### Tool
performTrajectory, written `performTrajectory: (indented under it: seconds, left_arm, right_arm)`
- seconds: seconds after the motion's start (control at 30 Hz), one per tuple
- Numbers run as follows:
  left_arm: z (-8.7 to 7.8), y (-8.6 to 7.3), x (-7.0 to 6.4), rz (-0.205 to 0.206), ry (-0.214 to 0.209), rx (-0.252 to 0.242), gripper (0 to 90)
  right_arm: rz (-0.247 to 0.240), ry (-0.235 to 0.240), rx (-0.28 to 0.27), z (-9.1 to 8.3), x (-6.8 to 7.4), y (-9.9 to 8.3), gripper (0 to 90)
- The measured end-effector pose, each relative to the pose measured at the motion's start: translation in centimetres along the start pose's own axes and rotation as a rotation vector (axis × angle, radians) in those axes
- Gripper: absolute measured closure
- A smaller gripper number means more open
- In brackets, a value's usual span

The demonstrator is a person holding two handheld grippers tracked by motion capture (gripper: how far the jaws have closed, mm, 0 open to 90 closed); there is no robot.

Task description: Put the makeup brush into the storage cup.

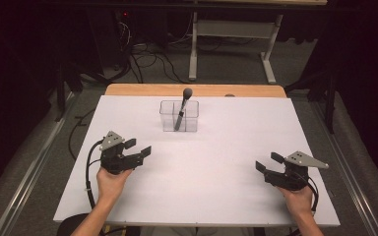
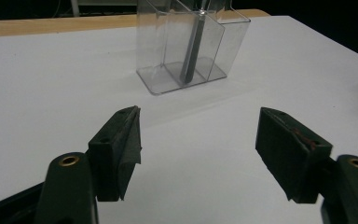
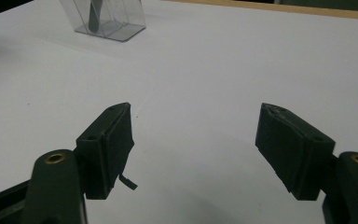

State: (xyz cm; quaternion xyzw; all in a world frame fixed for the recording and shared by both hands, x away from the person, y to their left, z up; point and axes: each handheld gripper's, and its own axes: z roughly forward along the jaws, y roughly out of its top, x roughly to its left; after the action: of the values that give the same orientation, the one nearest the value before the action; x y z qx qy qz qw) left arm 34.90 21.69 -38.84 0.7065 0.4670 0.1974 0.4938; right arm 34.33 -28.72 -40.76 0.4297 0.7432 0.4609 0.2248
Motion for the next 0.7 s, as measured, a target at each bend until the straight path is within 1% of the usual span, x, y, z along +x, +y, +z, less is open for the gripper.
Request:
performTrajectory:
  seconds: [0.27,0.37,0.5,0.7]
  left_arm:
    - [0.09,-0.45,0.14,-0.006,0.009,0.009,31.3]
    - [0.2,-0.56,0.23,-0.002,0.015,0.019,31.3]
    - [0.24,-0.75,0.35,-0.011,0.02,0.016,31.3]
    - [0.35,-0.94,0.27,-0.006,0.027,0.026,31.2]
  right_arm:
    - [-0.003,0.003,0.001,0.02,0.05,0.0,29.1]
    - [0.001,0.003,0.003,0.02,0.02,0.0,29.1]
    - [-0.002,0.004,0.002,0.05,0.04,0.0,29.1]
    - [-0.004,0.007,0.003,0.06,0.02,-0.01,29.1]
